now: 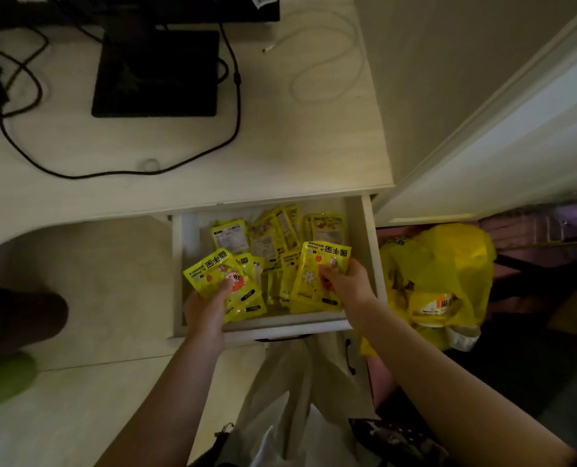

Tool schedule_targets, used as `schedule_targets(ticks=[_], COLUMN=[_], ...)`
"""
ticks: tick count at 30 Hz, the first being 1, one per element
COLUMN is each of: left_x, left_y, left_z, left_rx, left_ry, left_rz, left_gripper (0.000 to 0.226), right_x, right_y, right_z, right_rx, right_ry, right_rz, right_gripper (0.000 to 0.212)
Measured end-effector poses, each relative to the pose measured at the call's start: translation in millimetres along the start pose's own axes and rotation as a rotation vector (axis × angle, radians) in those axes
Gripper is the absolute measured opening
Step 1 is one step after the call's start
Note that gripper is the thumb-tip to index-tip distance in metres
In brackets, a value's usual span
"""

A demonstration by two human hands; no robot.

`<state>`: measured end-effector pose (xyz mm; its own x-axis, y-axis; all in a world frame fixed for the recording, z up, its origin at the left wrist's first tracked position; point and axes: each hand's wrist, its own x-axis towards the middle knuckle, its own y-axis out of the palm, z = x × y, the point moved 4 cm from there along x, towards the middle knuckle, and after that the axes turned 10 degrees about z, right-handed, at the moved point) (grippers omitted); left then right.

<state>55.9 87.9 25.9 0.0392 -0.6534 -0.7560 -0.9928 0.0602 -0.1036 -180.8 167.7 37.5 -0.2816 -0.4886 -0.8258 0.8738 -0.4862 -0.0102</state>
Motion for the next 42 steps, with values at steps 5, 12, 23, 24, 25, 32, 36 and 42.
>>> schedule_targets(ticks=[5, 12, 23, 24, 25, 32, 36, 42], left_x=[35, 61, 98, 99, 102, 107, 102, 80], left_y=[-13, -16, -14, -15, -17, -20, -19, -20], left_z=[3, 9, 35, 37, 40, 37, 33, 17], left_rx=[0.144, 0.203, 0.124, 0.142, 0.162, 0.406, 0.535, 0.680], left_ry=[-0.039, -0.082, -0.227, -0.246, -0.268, -0.292, -0.281, -0.264], left_rz=[-0.081, -0.129, -0.032, -0.030, -0.030, -0.042, -0.043, -0.057], left_gripper=[0.041, 0.028, 0.031, 0.032, 0.034, 0.033, 0.023, 0.032], right_x=[32, 62, 93, 93, 94, 94, 93, 78], right_y=[21, 56, 68, 67, 66, 49, 36, 16], right_z=[1, -13, -35, -35, -36, -38, -39, -35], right_rx=[-0.049, -0.229, -0.200, -0.213, -0.234, -0.400, -0.388, -0.379], right_ry=[0.021, 0.080, 0.188, 0.181, 0.179, 0.135, 0.148, 0.140], right_rz=[-0.011, 0.049, 0.095, 0.091, 0.095, 0.066, 0.043, 0.047], right_gripper=[0.026, 0.034, 0.053, 0.040, 0.019, 0.008, 0.023, 0.020])
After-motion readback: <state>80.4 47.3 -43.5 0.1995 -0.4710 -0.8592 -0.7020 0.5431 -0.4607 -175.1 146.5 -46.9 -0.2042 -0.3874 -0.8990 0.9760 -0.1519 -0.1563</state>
